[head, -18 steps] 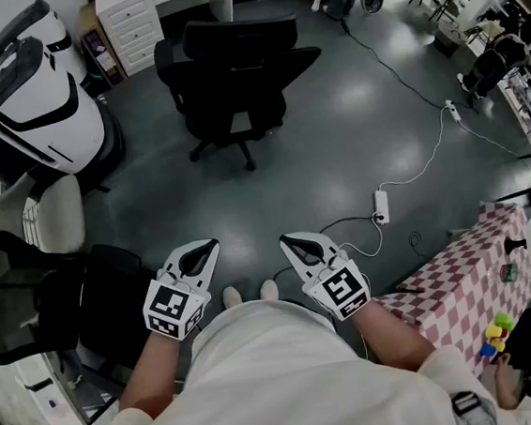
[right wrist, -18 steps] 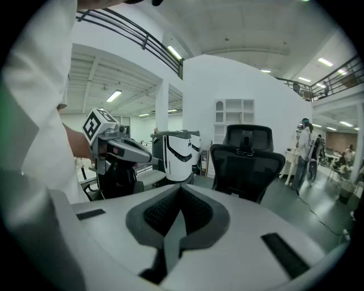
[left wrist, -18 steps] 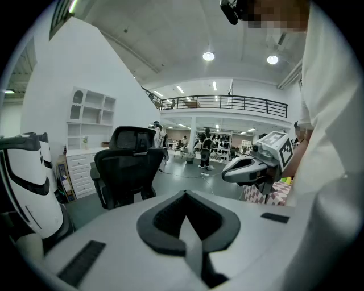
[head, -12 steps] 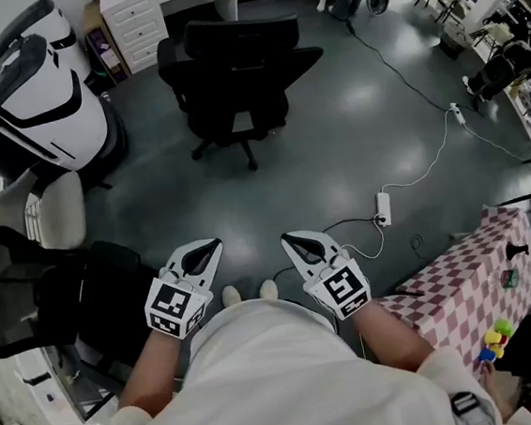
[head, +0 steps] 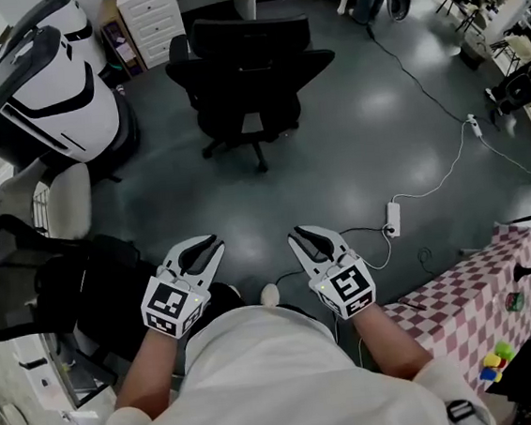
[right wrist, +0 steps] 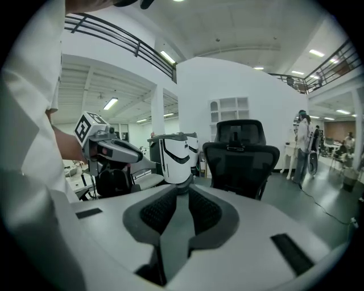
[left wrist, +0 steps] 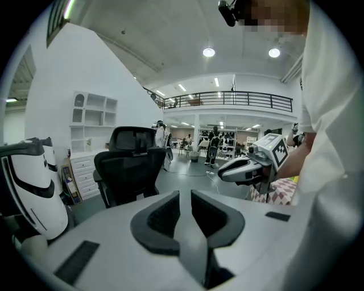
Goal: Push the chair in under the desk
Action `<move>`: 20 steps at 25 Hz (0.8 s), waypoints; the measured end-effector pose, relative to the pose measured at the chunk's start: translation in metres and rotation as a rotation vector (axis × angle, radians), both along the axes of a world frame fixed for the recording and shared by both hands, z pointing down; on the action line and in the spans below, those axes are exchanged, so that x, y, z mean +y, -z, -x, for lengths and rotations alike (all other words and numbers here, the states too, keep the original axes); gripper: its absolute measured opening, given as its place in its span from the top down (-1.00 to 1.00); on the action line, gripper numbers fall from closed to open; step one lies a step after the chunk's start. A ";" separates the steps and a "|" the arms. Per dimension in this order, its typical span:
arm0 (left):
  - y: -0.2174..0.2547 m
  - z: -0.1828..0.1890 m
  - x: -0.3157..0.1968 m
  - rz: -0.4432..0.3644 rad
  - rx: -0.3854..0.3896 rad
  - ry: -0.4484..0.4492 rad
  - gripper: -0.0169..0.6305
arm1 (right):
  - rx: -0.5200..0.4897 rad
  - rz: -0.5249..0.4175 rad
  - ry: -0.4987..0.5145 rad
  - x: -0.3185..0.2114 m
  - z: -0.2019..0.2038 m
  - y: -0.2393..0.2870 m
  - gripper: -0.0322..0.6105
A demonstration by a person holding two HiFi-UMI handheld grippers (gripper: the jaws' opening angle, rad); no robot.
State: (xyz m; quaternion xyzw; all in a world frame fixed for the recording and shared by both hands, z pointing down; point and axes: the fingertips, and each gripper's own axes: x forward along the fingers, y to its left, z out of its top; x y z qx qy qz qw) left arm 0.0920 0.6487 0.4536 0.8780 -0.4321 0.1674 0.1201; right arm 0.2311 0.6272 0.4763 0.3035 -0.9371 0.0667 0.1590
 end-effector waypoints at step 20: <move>-0.012 0.084 -0.126 -0.019 -0.017 -0.044 0.64 | 0.087 0.009 -0.168 -0.124 0.046 -0.012 0.56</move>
